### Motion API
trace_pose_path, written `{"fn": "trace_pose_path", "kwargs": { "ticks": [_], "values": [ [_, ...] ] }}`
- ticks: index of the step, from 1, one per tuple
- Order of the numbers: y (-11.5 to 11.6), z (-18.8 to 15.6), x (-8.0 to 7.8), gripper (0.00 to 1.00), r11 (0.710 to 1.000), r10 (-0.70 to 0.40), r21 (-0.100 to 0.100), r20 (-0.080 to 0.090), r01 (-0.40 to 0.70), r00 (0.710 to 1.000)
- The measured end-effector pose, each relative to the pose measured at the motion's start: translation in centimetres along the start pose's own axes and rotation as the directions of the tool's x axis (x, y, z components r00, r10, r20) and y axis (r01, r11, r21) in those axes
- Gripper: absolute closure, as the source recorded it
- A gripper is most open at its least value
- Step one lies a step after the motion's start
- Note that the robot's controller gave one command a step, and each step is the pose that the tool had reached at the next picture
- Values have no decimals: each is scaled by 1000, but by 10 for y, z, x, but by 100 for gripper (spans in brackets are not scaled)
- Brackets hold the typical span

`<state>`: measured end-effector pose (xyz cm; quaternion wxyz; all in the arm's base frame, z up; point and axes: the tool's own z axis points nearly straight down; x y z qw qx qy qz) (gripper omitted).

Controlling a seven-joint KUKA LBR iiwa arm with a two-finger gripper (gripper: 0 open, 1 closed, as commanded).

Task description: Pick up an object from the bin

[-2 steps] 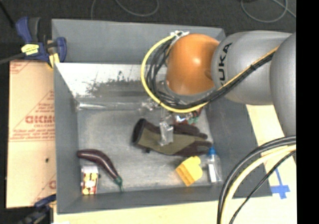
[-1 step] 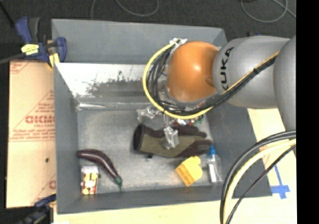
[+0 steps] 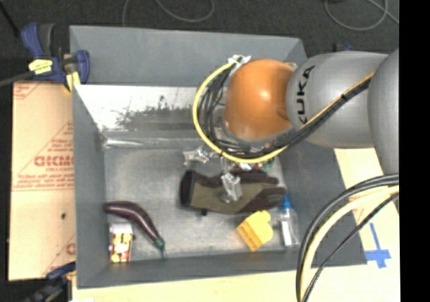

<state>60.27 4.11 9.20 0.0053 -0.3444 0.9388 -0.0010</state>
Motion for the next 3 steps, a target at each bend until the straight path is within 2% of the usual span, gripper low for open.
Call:
{"fn": "trace_pose_path", "kwargs": {
  "ticks": [1, 2, 3],
  "values": [
    [-3, 13, 2, 0, 961, 277, 1, 2, -277, 961],
    [7, 21, 23, 100, 938, 347, 0, 3, -347, 938],
    [7, 21, 23, 100, 938, 347, 0, 3, -347, 938]
  ]
}}
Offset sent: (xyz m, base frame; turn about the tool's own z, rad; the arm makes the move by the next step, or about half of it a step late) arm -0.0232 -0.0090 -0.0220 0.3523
